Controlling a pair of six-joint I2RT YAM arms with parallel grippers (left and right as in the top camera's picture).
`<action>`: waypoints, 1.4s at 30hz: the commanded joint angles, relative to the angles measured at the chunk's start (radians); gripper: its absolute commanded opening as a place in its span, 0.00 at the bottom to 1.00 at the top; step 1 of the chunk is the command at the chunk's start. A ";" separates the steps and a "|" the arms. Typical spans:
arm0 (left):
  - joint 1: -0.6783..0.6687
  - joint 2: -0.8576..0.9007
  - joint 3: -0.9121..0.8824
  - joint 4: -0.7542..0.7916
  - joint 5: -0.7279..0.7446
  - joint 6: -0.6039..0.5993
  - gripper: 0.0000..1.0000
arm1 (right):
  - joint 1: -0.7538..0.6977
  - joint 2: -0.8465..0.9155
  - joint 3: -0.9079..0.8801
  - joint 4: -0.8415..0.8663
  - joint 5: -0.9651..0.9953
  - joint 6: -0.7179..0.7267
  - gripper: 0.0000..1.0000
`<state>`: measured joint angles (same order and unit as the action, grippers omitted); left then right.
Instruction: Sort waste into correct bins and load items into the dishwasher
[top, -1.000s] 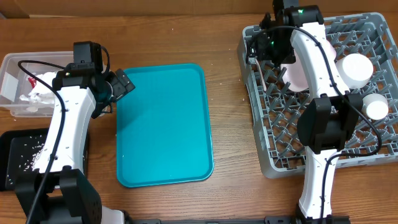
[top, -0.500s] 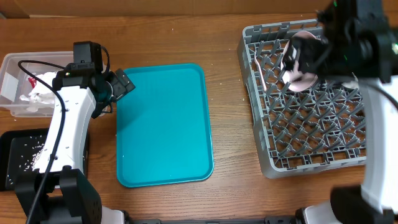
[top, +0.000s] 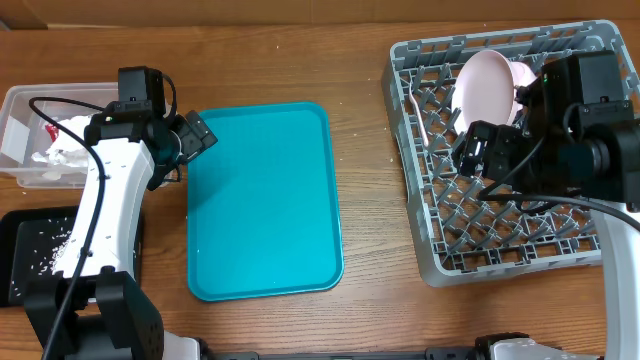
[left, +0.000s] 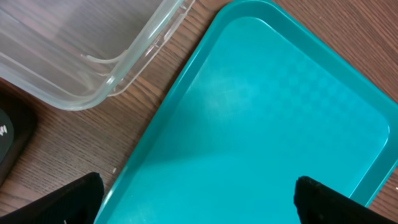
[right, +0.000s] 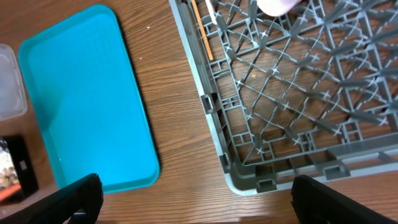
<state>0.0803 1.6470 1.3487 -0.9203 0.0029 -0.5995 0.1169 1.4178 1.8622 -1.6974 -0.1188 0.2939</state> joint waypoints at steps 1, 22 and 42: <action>0.000 0.001 0.006 0.002 -0.011 -0.006 1.00 | 0.000 -0.013 -0.004 0.003 -0.011 -0.125 1.00; 0.000 0.001 0.006 0.002 -0.011 -0.006 1.00 | -0.056 -0.908 -1.210 1.161 -0.041 -0.250 1.00; 0.000 0.001 0.006 0.002 -0.011 -0.006 1.00 | -0.129 -1.415 -1.855 1.745 -0.037 -0.250 1.00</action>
<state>0.0803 1.6478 1.3487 -0.9203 0.0025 -0.5995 -0.0071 0.0151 0.0505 0.0013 -0.1974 0.0486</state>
